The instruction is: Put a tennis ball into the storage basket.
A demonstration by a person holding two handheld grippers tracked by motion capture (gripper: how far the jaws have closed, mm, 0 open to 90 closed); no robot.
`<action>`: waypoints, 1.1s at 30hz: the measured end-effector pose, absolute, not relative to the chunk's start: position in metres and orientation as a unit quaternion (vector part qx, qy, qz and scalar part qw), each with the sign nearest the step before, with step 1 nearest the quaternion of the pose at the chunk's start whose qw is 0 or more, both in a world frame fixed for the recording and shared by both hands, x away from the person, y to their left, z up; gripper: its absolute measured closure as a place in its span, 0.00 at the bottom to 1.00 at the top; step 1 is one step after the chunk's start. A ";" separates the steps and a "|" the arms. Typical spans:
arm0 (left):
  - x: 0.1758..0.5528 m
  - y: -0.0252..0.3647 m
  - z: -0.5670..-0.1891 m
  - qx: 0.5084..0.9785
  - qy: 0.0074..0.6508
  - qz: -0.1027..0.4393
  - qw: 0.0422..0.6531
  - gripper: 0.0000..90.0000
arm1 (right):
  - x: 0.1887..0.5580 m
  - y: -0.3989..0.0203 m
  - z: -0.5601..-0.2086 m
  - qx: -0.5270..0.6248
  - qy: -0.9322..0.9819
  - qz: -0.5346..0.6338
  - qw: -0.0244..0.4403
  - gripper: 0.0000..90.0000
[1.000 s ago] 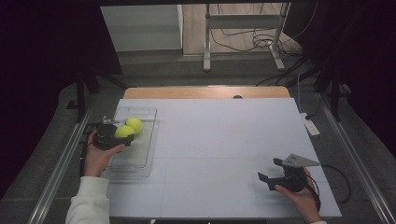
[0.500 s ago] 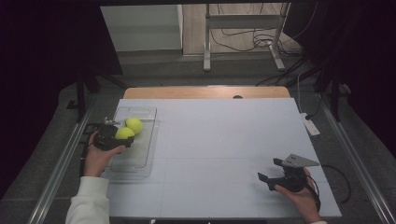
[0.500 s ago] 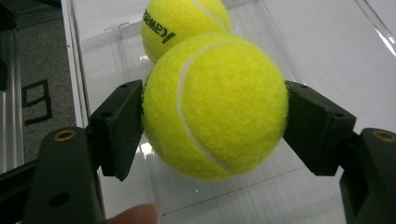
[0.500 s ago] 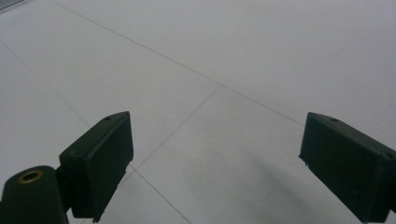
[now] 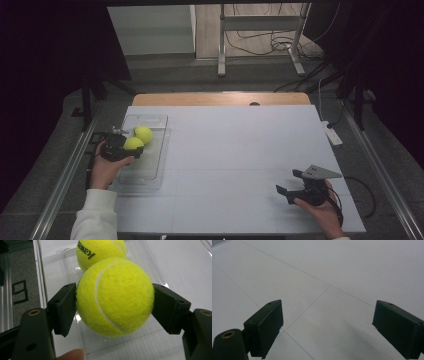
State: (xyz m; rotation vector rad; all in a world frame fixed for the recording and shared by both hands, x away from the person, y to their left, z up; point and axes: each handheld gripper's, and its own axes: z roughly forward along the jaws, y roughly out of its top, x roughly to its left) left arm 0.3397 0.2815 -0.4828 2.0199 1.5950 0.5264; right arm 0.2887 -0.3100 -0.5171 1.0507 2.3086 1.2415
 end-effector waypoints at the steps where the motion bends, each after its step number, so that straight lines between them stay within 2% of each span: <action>1: 0.339 0.281 -0.482 0.741 0.587 0.200 0.257 0.27 | 0.289 -0.310 -0.517 0.367 0.807 0.434 0.158 0.11; 4: 0.338 0.281 -0.476 0.736 0.586 0.199 0.274 0.19 | 0.289 -0.310 -0.517 0.367 0.807 0.434 0.158 0.11; 7: 0.337 0.280 -0.474 0.736 0.585 0.199 0.278 0.16 | 0.289 -0.310 -0.517 0.367 0.808 0.434 0.158 0.11; 28: 0.333 0.278 -0.465 0.723 0.583 0.191 0.318 0.15 | 0.290 -0.310 -0.518 0.367 0.808 0.434 0.156 0.11; 33: 0.325 0.274 -0.460 0.716 0.575 0.186 0.349 0.16 | 0.292 -0.309 -0.519 0.365 0.809 0.436 0.152 0.11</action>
